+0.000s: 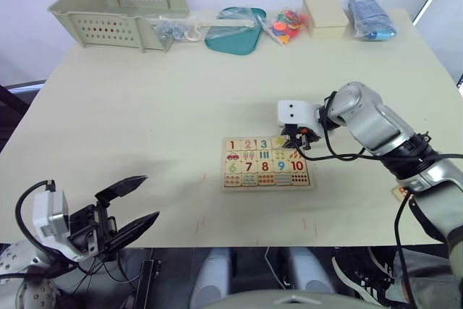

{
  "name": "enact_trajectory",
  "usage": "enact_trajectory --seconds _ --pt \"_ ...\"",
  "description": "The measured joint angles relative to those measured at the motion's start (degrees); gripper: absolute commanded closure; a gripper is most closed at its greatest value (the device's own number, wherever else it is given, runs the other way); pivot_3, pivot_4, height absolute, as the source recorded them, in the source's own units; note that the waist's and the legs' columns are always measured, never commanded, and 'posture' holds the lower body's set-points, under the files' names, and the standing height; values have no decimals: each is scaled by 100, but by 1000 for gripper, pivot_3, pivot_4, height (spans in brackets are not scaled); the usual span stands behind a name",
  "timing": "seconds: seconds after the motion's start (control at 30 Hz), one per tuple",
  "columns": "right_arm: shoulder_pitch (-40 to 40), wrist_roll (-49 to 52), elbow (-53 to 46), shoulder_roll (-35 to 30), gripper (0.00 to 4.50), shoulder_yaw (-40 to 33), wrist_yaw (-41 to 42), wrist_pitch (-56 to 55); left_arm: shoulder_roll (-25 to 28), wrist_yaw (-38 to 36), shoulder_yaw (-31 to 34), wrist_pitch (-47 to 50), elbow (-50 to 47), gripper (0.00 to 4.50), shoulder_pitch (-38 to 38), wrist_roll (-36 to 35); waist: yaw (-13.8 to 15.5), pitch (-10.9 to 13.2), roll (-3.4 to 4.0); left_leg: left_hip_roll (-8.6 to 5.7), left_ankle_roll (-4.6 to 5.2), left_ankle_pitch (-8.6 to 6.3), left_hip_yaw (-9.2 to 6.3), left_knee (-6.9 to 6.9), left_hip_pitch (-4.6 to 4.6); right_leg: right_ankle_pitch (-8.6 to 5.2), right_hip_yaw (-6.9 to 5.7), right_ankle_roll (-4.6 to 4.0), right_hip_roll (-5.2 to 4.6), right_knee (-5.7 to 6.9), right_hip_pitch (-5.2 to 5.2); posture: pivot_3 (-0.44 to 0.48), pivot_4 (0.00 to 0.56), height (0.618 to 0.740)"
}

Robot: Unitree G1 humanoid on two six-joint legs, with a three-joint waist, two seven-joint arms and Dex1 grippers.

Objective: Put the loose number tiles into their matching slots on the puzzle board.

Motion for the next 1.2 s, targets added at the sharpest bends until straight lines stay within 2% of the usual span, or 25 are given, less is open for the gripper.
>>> enact_trajectory --seconds 1.2 --pt "3 -269 200 182 3636 -31 206 -183 0 -1 0 -32 61 0 106 4 -3 0 0 0 0 0 -2 0 0 0 -1 0 0 1 0 0 150 740"
